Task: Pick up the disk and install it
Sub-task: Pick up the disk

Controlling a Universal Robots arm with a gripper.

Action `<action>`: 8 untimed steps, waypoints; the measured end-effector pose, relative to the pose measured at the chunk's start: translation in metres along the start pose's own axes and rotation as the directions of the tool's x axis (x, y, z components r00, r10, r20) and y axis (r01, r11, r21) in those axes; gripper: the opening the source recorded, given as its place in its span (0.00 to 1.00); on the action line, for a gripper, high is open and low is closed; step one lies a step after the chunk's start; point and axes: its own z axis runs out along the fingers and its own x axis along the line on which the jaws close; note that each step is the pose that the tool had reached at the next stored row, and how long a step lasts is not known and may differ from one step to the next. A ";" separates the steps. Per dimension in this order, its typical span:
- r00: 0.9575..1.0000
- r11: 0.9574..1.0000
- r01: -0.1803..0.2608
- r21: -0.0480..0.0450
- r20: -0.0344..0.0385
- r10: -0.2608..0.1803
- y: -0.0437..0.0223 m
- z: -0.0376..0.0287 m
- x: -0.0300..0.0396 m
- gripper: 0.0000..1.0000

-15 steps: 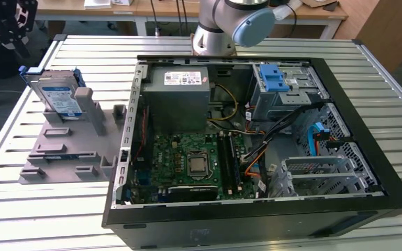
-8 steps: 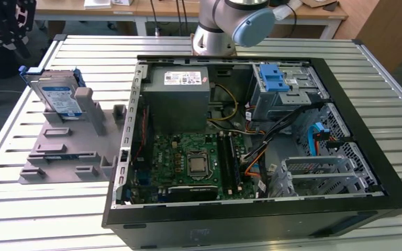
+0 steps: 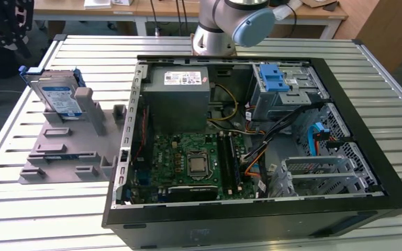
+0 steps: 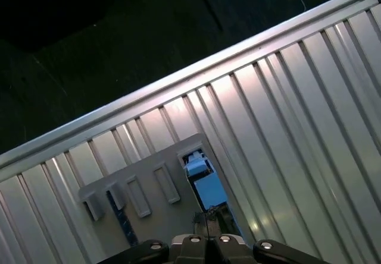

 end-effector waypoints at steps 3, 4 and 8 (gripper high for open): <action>0.999 0.999 0.048 0.002 0.000 -0.048 0.0000 0.0002 0.0000 0.11; 0.998 0.998 0.063 0.002 0.000 -0.063 0.0000 0.0002 0.0000 0.11; 0.992 0.992 0.126 0.003 0.000 -0.126 0.0000 0.0005 0.0000 0.11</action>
